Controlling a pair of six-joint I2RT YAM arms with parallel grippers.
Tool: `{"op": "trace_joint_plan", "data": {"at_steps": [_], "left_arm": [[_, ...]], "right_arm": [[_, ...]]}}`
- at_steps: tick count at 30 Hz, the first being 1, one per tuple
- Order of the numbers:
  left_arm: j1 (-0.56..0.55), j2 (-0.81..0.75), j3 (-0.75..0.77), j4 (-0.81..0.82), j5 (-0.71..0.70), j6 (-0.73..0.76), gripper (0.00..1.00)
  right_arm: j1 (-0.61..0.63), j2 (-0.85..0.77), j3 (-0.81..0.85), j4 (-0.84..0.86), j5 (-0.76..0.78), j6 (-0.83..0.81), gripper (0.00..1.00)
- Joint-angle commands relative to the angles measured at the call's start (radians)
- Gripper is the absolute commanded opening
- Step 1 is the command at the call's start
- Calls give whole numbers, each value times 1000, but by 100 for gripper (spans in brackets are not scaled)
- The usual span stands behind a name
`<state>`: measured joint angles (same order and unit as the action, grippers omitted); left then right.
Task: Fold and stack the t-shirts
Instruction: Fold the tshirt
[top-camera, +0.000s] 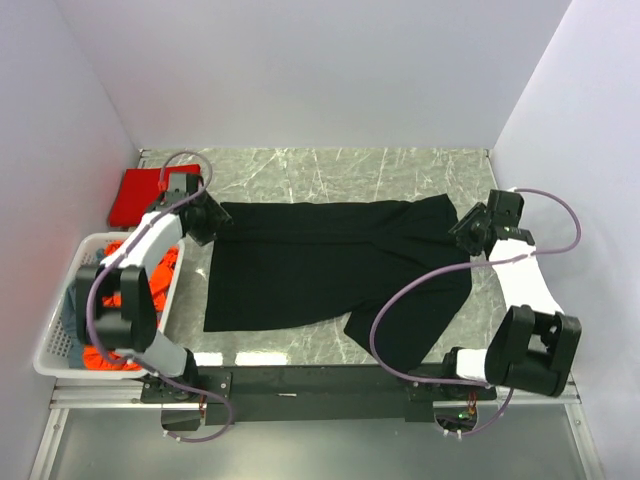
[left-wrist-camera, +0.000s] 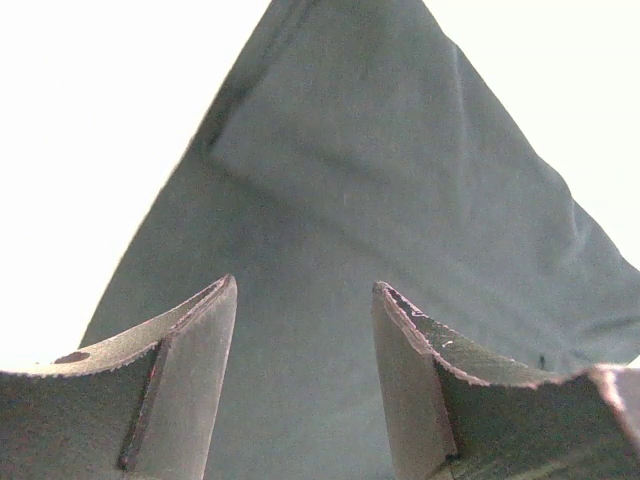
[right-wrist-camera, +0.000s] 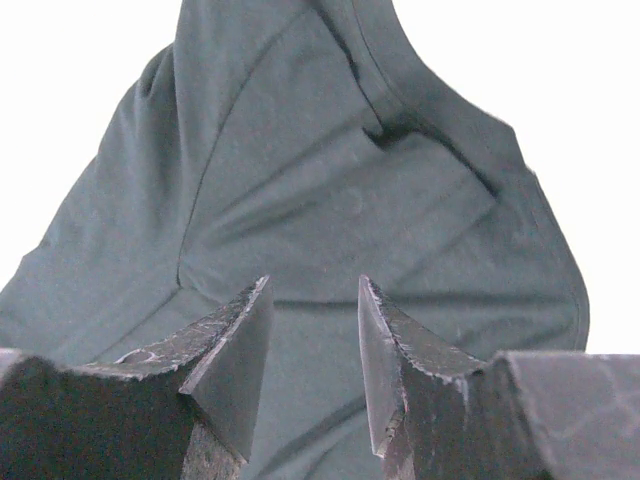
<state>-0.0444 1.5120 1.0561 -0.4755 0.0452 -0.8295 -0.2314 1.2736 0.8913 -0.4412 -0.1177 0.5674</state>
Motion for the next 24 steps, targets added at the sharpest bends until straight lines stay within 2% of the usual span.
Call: {"op": "trace_joint_plan", "data": {"at_steps": [1,7,11,16,24], "left_arm": [[5,71,88,37,-42,78,62],[5,217,225,43,-71,138,65],[5,296,316,52,-85,155,65],[5,407,407,40,-77,179,66],[5,546,556,15,-117,208,66]], "right_arm": [[1,65,83,39,-7,-44,47],[-37,205,184,91,-25,-92,49],[-94,302,248,142,-106,-100,51],[-103,457,382,165,-186,-136,51],[-103,673,555,200,-270,-78,50]]}}
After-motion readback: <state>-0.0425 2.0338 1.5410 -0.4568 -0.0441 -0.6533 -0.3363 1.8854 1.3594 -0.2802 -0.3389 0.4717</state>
